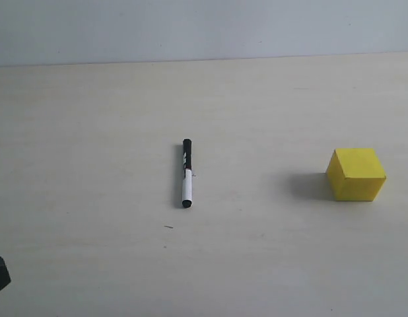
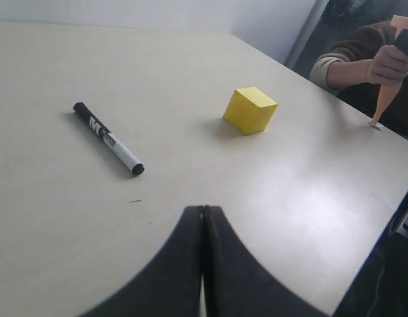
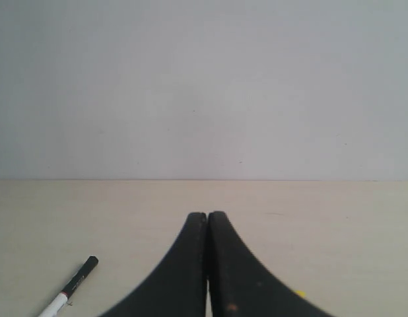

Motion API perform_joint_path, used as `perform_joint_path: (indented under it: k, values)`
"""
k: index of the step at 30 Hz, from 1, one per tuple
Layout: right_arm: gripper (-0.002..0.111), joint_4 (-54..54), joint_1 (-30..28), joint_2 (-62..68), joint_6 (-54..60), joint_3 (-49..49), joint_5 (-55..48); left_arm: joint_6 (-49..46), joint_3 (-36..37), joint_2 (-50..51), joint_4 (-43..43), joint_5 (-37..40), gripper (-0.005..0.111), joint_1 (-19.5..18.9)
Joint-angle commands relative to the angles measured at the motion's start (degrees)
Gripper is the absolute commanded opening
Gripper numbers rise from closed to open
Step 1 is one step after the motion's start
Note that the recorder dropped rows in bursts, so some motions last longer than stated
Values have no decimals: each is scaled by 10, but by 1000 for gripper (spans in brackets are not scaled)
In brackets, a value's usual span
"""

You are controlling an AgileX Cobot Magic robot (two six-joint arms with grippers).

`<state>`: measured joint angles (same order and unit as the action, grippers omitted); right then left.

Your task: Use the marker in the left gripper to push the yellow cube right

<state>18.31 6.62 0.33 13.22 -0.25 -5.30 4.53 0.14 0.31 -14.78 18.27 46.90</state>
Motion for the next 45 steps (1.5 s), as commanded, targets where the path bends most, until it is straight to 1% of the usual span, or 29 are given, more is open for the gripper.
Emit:
perform_joint_path:
  k: [1, 41, 43, 45]
  values:
    - [0, -3, 1, -3, 1, 3, 3, -7, -1, -3, 5, -9, 0, -1]
    - [0, -1, 1, -3, 1, 3, 3, -11, -1, -3, 7, -9, 0, -1]
    - [0, -1, 1, -3, 1, 3, 3, -11, -1, -3, 9, -9, 0, -5]
    - [0, -1, 1, -3, 1, 3, 3, -11, -1, -3, 9, -7, 0, -22]
